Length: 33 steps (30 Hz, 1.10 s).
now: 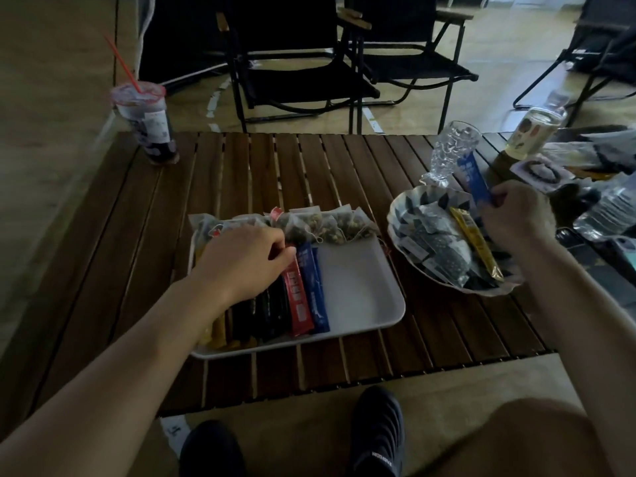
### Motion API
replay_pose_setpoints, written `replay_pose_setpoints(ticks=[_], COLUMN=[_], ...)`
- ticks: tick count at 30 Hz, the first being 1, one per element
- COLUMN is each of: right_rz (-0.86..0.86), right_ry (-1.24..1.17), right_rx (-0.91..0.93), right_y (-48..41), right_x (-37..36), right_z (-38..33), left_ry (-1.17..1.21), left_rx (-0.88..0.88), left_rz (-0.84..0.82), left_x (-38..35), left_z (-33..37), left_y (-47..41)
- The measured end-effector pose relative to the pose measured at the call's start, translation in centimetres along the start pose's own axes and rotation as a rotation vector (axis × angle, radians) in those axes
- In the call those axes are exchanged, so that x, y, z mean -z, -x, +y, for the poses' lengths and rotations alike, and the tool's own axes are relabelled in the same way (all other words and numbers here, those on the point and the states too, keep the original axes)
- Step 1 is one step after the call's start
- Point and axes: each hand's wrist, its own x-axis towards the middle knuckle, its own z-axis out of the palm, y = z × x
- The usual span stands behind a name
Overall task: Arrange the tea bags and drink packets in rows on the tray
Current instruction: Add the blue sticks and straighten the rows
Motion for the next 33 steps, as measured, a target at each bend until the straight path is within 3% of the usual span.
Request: replay_pose_setpoints(ticks=[4, 7, 12, 24, 33], right_rz=[-0.140, -0.457, -0.851, -0.902, -0.942], right_ry=[-0.185, -0.325, -0.288, -0.059, -0.073], right_rx=[0.152, 0.182, 0.293, 0.402, 0.446], right_y=[2.3, 5.4, 10.3, 13.3, 13.0], right_x=[0.4, -0.5, -2.9, -4.5, -4.4], right_z=[-4.6, -7.8, -11.6, -12.7, -12.3], left_ry=[0.025, 0.032, 0.064, 0.081, 0.085], left_rx=[0.049, 0.077, 0.100, 0.080, 0.061], left_rz=[0.013, 0.016, 0.043, 0.065, 0.060], left_x=[0.9, 1.4, 2.0, 1.9, 1.7], left_z=[-2.0, -3.2, -4.4, -5.2, -5.2], left_y=[0.8, 1.3, 1.9, 2.1, 2.1])
